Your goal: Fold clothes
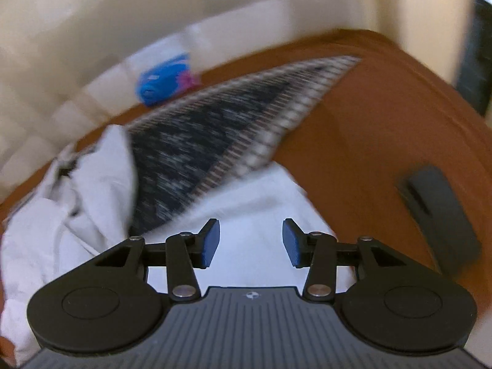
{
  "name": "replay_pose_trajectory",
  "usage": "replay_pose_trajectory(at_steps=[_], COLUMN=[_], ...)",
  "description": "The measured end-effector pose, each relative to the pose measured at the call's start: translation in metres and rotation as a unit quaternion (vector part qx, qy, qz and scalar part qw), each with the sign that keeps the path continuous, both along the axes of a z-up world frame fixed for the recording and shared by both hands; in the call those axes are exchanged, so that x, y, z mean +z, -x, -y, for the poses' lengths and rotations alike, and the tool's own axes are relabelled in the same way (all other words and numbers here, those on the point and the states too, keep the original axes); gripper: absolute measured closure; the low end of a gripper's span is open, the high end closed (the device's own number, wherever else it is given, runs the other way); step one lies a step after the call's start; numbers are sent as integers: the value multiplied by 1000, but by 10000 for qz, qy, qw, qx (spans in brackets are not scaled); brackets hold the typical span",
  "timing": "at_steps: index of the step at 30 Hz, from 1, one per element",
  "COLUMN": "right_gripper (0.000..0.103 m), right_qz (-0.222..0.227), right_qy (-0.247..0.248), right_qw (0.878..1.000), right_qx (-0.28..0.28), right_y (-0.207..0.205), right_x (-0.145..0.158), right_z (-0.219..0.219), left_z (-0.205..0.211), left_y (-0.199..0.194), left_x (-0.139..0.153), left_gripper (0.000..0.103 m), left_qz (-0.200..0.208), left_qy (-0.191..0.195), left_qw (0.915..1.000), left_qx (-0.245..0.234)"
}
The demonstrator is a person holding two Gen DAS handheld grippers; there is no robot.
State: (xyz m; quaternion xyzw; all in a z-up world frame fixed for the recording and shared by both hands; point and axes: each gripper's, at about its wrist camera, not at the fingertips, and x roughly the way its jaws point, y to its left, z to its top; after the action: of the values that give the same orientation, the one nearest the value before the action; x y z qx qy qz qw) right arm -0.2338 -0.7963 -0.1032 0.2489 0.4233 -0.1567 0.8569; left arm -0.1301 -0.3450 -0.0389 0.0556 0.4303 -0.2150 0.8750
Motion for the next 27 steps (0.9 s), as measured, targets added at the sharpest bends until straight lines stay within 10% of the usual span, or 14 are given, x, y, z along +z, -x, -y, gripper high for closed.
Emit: replay_pose_trajectory(at_steps=[8,19,21,27], right_gripper=[47,50,100,100], right_qz=[422,-670,-546,604], right_qy=[-382,1032,931,366], right_qw=[9747,9307,9390,9797], right_qx=[2159,3446,3265,1876], right_y=[-158,-280,-277,-222], right_x=[0,-76,-69,1], right_z=[-81,-198,-186,-86], left_z=[49,17,13,8], left_y=[-24,-41,-47,-66], left_x=[-26,-33,-33,-35], left_gripper=[22,22,22,22], left_qz=[-198,-325,-354,-427], left_qy=[-272,-285,-242,-126], left_qw=[9968,9930,9931,9940], left_qx=[731,1099,1093,997])
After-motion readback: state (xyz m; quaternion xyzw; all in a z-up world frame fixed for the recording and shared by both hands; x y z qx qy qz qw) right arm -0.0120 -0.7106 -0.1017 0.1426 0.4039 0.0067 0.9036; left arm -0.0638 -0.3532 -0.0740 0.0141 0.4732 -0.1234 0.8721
